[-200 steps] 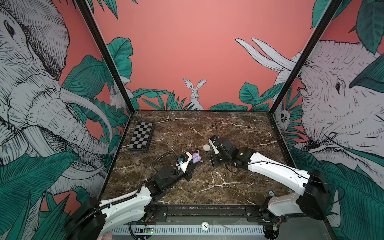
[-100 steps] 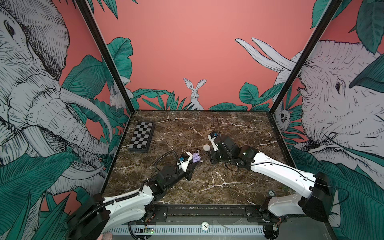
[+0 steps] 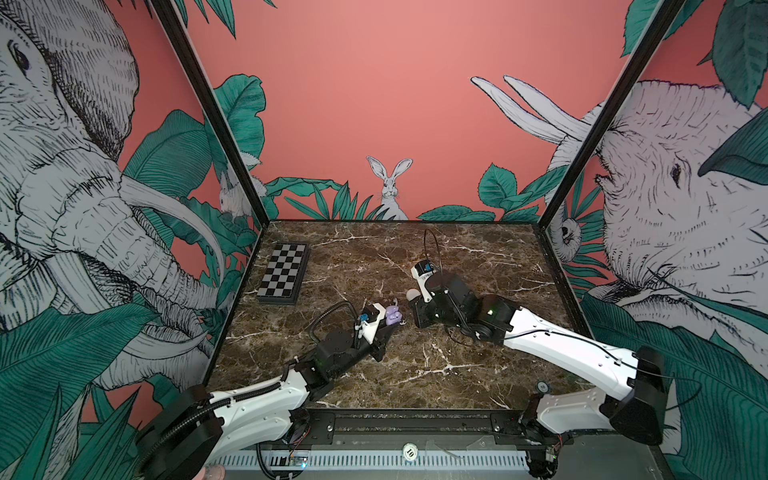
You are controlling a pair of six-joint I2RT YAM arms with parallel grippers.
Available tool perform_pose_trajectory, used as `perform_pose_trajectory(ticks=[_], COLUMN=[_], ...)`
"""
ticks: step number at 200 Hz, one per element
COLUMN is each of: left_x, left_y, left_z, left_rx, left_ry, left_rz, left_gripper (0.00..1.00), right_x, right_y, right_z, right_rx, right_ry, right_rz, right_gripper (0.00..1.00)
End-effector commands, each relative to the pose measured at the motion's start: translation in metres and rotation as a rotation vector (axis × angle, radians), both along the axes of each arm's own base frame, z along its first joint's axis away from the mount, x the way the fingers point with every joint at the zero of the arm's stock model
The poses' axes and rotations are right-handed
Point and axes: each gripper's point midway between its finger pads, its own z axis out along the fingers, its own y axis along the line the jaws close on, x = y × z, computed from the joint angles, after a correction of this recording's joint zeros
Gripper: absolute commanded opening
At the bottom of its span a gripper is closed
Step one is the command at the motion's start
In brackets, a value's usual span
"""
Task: Insert the wireless bluetooth earbuds into the charging case
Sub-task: 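Position the held earbud above the empty slot of the lavender case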
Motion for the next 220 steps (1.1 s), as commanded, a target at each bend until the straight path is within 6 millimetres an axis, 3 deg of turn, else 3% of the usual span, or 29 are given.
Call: perform_pose_trajectory(ticks=[1,68,220], left_x=[-0.001,0.001,-0.003], left_y=[-0.005,-0.008,-0.010], left_z=[0.015,0.021,0.032], left_rx=[-0.055,-0.096,-0.150], left_ry=[-0.014,-0.001,0.022], left_rz=[-0.015,-0.011,-0.032], left_gripper=[0.00,0.00,0.00], right_x=[0.002,-0.003,-0.014], right_y=[0.007,0.018,0.037], right_z=[0.020,0.027,0.016], right_rx=[0.073,0.124,0.123], right_ry=[-0.055,-0.083,-0.117], right_rz=[-0.017,-0.012,0.015], right_gripper=[0.07,0.07,0.06])
